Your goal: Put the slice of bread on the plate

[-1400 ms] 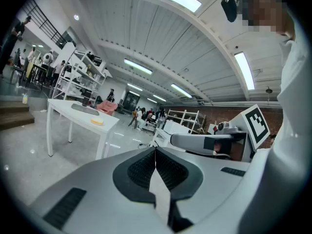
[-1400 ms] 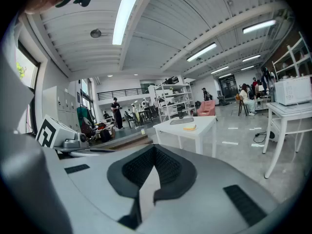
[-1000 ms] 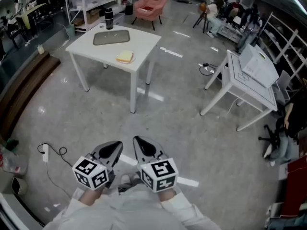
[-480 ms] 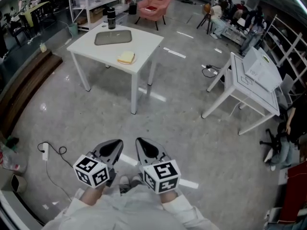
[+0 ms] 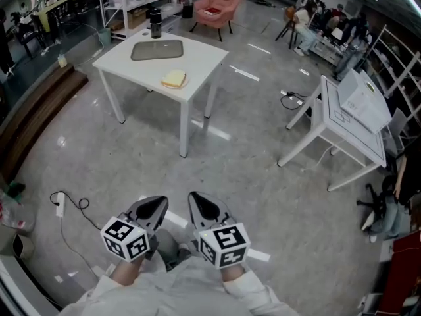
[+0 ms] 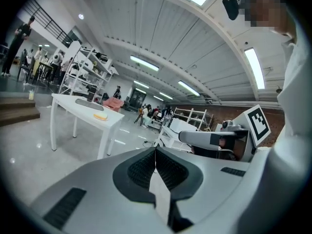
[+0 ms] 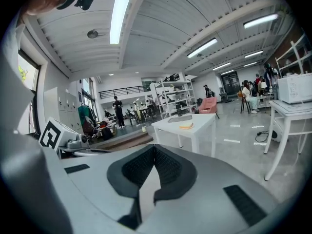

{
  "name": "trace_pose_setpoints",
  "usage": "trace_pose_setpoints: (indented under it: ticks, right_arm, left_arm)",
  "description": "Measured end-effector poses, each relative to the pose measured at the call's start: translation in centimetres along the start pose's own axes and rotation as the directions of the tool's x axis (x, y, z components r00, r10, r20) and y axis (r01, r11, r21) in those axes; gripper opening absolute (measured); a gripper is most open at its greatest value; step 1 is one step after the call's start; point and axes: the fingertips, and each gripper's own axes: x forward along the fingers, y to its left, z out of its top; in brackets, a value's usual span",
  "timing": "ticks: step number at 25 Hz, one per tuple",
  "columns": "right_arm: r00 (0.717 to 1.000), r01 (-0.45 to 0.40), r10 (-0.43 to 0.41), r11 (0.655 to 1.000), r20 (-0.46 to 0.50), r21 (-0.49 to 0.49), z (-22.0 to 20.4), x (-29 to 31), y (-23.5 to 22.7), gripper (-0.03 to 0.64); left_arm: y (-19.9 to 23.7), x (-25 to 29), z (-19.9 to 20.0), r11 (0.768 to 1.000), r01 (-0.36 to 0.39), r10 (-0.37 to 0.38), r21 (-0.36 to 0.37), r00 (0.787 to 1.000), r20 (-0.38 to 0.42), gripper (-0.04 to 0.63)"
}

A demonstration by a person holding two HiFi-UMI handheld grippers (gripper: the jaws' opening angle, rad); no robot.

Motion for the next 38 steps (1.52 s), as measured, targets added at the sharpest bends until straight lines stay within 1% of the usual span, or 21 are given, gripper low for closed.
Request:
trace_pose_setpoints:
  ticks: [6,11,14,21,29,34,38]
  right_arm:
    - [1.0,-0.022,0.022,1.0,-0.019,0.003,0.6,2.2,-0.5,0.015]
    - [0.999,-0.032,0.033,0.999,-0.03,0.007,1.6,5.4,-1.6,0.015]
    - [0.999,-0.031,0.031,1.0,-0.028,0.006,2.3,7.6,-2.3,0.015]
    - [1.0,-0.015,0.015,1.0,-0.018,0.01,5.6,14.5,-4.5,0.015]
    - [1.0,0.023,-0.023,1.0,0.013,0.01,9.9,22.9,-6.5,0.015]
    - [0.998,0.061,-0.061,0.998,0.029,0.022,11.5,27.1,-7.7,0.015]
    - [0.997,0.073,-0.074,0.997,0.017,0.034,11.3,29.1,-8.2,0.015]
  left_arm:
    - [1.2,1.0,0.4,1.0,-0.016,0.016,0.001,1.0,-0.001,0.009]
    - [3.1,3.2,1.6,1.0,-0.005,0.005,-0.016,1.0,-0.001,0.009]
    - [4.7,4.8,2.4,0.999,0.017,-0.017,-0.032,1.0,-0.002,0.009]
    - [10.7,8.9,7.7,0.999,0.052,-0.052,0.003,0.999,0.001,0.011]
    - [17.4,12.9,13.0,0.994,0.105,-0.105,0.037,0.994,-0.011,0.009]
    - [21.0,15.0,14.6,0.989,0.142,-0.141,0.038,0.989,-0.032,0.011]
    - [22.7,16.1,14.9,0.987,0.161,-0.16,0.023,0.986,-0.046,0.011]
